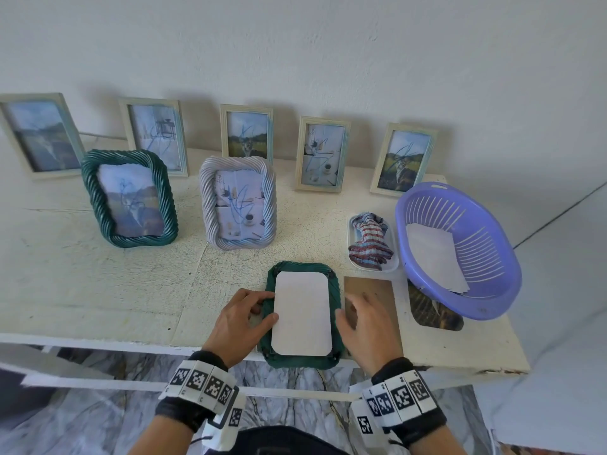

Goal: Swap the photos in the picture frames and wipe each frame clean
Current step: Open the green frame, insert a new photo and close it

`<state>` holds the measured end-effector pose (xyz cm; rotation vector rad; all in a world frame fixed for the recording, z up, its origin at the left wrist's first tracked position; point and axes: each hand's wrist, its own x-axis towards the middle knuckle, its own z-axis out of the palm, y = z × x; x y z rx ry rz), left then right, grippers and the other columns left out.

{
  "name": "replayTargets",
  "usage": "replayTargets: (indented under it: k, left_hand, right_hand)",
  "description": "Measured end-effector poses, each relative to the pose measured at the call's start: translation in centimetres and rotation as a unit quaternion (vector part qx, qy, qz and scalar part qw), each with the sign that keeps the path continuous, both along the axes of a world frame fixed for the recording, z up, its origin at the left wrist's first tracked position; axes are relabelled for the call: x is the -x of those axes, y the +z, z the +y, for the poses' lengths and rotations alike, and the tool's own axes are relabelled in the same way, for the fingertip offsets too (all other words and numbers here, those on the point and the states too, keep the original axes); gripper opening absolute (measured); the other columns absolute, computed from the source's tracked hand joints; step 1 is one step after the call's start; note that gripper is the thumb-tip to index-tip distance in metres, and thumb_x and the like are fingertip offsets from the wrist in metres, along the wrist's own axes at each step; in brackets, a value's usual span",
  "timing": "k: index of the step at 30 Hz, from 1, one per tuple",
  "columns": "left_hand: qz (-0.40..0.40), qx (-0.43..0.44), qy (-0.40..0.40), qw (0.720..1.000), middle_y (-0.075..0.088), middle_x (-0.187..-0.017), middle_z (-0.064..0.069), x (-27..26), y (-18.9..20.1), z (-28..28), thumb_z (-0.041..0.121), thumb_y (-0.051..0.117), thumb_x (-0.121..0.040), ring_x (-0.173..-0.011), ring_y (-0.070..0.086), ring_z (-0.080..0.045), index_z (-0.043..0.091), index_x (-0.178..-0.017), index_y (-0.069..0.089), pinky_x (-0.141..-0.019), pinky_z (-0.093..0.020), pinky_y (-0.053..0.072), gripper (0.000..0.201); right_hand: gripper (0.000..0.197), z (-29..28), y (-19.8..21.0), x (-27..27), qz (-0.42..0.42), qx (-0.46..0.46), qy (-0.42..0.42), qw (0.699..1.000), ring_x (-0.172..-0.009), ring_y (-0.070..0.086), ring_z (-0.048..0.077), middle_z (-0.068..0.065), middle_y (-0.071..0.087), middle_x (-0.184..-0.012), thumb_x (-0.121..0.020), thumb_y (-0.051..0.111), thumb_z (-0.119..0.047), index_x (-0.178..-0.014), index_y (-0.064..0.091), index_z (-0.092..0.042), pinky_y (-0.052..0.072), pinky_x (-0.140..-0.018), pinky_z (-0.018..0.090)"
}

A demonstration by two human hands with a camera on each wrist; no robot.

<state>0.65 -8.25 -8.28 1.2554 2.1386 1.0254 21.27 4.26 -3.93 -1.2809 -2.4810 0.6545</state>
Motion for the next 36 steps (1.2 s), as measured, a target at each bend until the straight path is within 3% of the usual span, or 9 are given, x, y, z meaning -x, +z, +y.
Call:
replayTargets:
  k: [2,4,6,10,14,18,26,36]
  left_hand:
    - [0.004,-0.001,-0.005,1.0,0.052,-0.102,0.01,0.0,-0.1,-0.1,0.03,0.069,-0.087,-0.091,0.053,-0.001,0.027,-0.122,0.062,-0.073,-0.006,0.038,0.036]
    - [0.007,-0.001,-0.008,1.0,0.051,-0.102,0.009,0.0,-0.1,-0.1,0.03,0.068,-0.087,-0.091,0.053,-0.002,0.028,-0.123,0.061,-0.073,-0.006,0.038,0.037]
    - [0.009,-0.002,-0.01,1.0,0.051,-0.102,0.008,0.0,-0.1,-0.1,0.03,0.068,-0.087,-0.091,0.053,-0.002,0.028,-0.123,0.061,-0.073,-0.006,0.038,0.037]
    - [0.007,-0.003,-0.013,1.0,0.05,-0.103,0.009,0.0,-0.1,-0.1,0.029,0.068,-0.088,-0.092,0.053,-0.001,0.028,-0.124,0.06,-0.073,-0.005,0.037,0.038]
    - [0.003,-0.004,-0.013,1.0,0.049,-0.102,0.01,0.0,-0.2,-0.2,0.027,0.068,-0.088,-0.092,0.052,-0.001,0.028,-0.125,0.06,-0.075,-0.007,0.037,0.038]
    - [0.006,-0.004,-0.014,1.0,0.05,-0.103,0.009,0.0,-0.3,-0.1,0.028,0.067,-0.088,-0.093,0.053,-0.003,0.028,-0.126,0.06,-0.075,-0.007,0.037,0.038]
    - [0.021,-0.027,-0.018,0.999,0.049,-0.098,0.009,0.1,-0.6,-0.1,0.02,0.061,-0.093,-0.089,0.053,0.0,0.023,-0.124,0.063,-0.073,-0.006,0.038,0.031]
    - [0.019,-0.033,-0.016,0.999,0.05,-0.1,0.006,0.0,-0.6,-0.1,0.016,0.057,-0.095,-0.087,0.054,0.001,0.022,-0.125,0.062,-0.073,-0.006,0.038,0.031]
  right_hand:
    - [0.035,0.4,0.1,-0.7,-0.078,-0.036,-0.065,0.994,-0.101,0.05,0.028,0.01,0.055,-0.11,-0.09,0.056,-0.036,-0.115,0.059,-0.011,0.046,-0.079,0.036]
    - [0.049,0.7,0.3,-1.4,-0.18,-0.033,-0.112,0.977,-0.108,0.046,0.031,0.012,0.049,-0.122,-0.088,0.052,-0.049,-0.119,0.054,-0.011,0.044,-0.082,0.037]
    - [0.06,0.8,0.2,-1.9,-0.226,-0.018,-0.139,0.964,-0.113,0.044,0.031,0.012,0.046,-0.126,-0.086,0.049,-0.058,-0.124,0.049,-0.011,0.044,-0.085,0.037]
    - [0.058,0.9,-0.3,-2.6,-0.198,0.012,-0.159,0.967,-0.114,0.042,0.03,0.012,0.046,-0.123,-0.085,0.053,-0.055,-0.122,0.049,-0.01,0.043,-0.086,0.037]
    - [0.053,1.4,0.0,-3.1,-0.098,0.079,-0.183,0.975,-0.112,0.041,0.032,0.01,0.043,-0.117,-0.078,0.065,-0.05,-0.11,0.052,-0.011,0.039,-0.089,0.038]
    - [0.05,0.7,0.8,-2.3,-0.028,0.078,-0.159,0.984,-0.106,0.04,0.026,0.002,0.037,-0.108,-0.074,0.068,-0.056,-0.1,0.05,-0.017,0.039,-0.086,0.035]
    - [0.056,-2.0,1.1,3.8,-0.082,0.041,-0.042,0.995,-0.101,0.036,0.022,0.0,0.029,-0.107,-0.073,0.056,-0.067,-0.097,0.044,-0.018,0.043,-0.073,0.029]
    - [0.064,-2.9,-0.2,6.0,-0.101,0.037,-0.026,0.994,-0.105,0.037,0.027,0.004,0.032,-0.111,-0.073,0.055,-0.068,-0.109,0.042,-0.017,0.048,-0.08,0.035]
